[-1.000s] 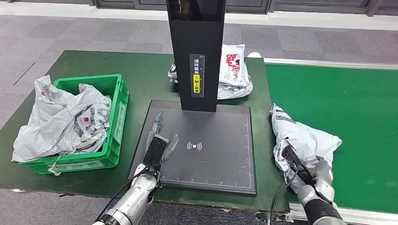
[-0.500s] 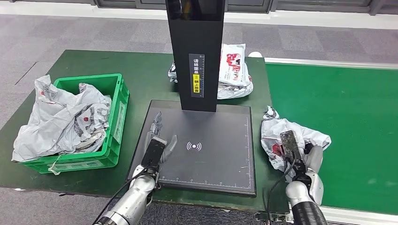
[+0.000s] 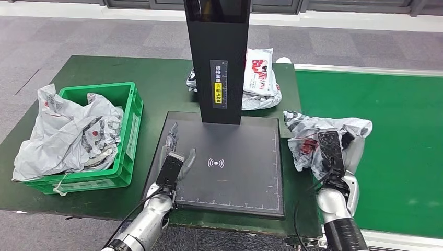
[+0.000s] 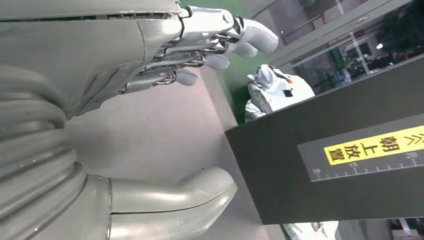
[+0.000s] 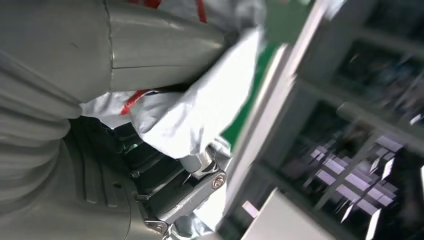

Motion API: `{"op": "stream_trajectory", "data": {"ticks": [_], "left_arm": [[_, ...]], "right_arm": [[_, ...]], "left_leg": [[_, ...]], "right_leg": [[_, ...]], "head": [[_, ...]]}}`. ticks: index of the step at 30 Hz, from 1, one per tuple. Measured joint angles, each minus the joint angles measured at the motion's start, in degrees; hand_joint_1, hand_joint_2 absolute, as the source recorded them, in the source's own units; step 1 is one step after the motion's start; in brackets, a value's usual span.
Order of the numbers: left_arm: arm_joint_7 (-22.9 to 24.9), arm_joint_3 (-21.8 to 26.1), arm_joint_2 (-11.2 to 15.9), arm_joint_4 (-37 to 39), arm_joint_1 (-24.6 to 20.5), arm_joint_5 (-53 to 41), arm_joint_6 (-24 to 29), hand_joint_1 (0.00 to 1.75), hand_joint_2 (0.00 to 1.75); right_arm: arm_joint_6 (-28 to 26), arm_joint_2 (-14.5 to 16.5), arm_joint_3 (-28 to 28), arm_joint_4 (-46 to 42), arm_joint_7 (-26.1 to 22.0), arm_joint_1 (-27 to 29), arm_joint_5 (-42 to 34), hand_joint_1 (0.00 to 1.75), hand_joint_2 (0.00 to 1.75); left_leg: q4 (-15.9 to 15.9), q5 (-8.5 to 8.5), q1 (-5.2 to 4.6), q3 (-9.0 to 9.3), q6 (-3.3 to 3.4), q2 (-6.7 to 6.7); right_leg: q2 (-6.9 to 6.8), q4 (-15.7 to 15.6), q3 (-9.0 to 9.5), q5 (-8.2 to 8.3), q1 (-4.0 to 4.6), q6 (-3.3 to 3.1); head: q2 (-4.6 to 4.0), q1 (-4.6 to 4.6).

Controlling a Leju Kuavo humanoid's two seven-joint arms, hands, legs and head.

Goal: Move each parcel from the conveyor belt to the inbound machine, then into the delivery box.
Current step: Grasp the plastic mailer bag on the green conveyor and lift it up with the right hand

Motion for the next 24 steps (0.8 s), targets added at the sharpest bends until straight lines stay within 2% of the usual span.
{"op": "stream_trajectory", "data": {"ticks": [5,12,16,24], "left_arm": [[-0.1,-0.1,-0.7,1.2,-1.9,0.0,0.9,0.0,1.75],[-0.3,-1.2,-1.3,2.9,-4.0,1.0,0.9,0.0,1.75],[-0.8,-1.6,-1.4,4.1,-5.0,1.9,0.8,0.0,1.75],[-1.3,-2.4,-1.4,6.0,-6.0,3.0,0.8,0.0,1.75]], "right_arm": [[4.3,1.9,7.9,0.3,0.3,-4.1,-3.5,1.75,1.75],[11.9,4.4,18.3,6.5,-0.5,-11.9,-14.3,1.75,1.75],[13.6,5.0,21.5,8.5,-2.0,-12.6,-17.8,1.75,1.75],[14.8,5.6,27.3,10.5,-2.2,-13.4,-18.2,1.75,1.75]], "left_leg": [[0.0,0.07,0.01,-0.03,-0.09,0.03],[0.0,0.15,0.04,-0.08,-0.13,-0.02],[0.0,0.15,0.03,-0.13,-0.12,-0.03],[0.0,0.14,0.02,-0.16,-0.11,-0.03]], "right_leg": [[0.05,0.0,-0.07,0.04,0.07,-0.05],[0.01,0.1,-0.12,0.05,0.11,-0.08],[0.01,0.1,-0.16,0.05,0.08,-0.08],[0.02,0.1,-0.21,0.05,0.08,-0.08]], "head": [[0.0,-0.02],[0.0,-0.02],[0.0,-0.02],[0.0,-0.02]]}}
